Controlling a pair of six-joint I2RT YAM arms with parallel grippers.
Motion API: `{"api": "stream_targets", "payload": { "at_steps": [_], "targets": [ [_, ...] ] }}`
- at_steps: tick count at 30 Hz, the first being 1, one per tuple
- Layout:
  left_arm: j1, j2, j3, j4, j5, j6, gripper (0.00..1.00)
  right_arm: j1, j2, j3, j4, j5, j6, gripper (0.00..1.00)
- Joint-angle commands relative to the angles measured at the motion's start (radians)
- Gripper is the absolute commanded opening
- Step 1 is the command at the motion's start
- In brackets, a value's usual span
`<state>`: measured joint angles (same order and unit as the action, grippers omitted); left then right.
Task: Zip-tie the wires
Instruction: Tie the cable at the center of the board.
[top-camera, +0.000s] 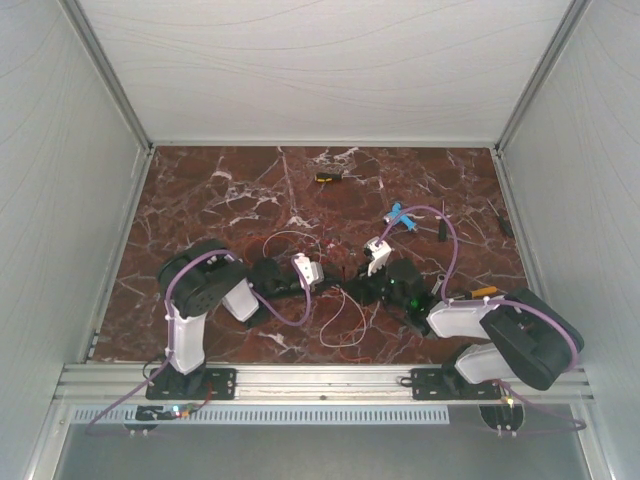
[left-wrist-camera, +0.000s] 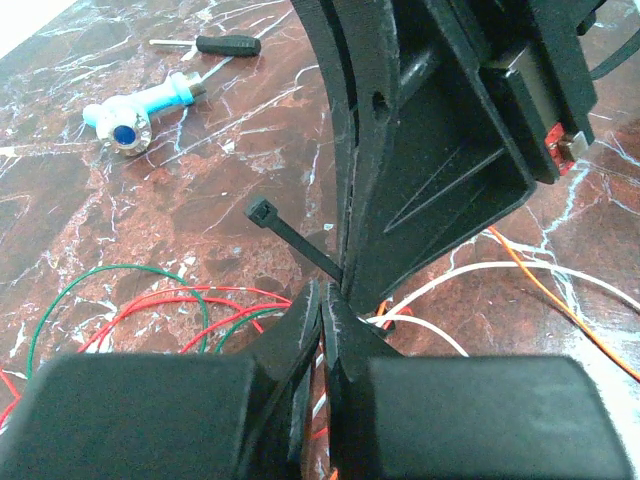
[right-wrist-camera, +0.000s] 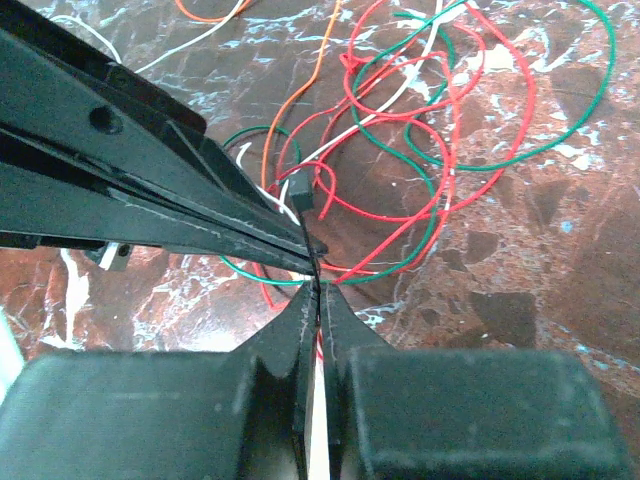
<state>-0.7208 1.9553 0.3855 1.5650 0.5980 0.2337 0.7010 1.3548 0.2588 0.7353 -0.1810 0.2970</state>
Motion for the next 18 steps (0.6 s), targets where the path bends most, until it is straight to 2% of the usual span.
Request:
{"api": "stream_targets", "payload": {
  "at_steps": [1,8,18],
  "targets": [
    [0.006,0.021,0.019,0.124,-0.021,0.006,0.00,0.004,0.002,0.004,0.089,-0.098,0.028,0.00],
    [0.006,0.019,0.021,0.124,-0.017,0.005,0.00,0.000,0.022,0.015,0.107,-0.094,0.053,0.02],
    [0.004,0.007,0.020,0.123,-0.013,-0.024,0.00,0.003,0.087,0.042,0.102,0.031,0.111,0.06]
  ]
}}
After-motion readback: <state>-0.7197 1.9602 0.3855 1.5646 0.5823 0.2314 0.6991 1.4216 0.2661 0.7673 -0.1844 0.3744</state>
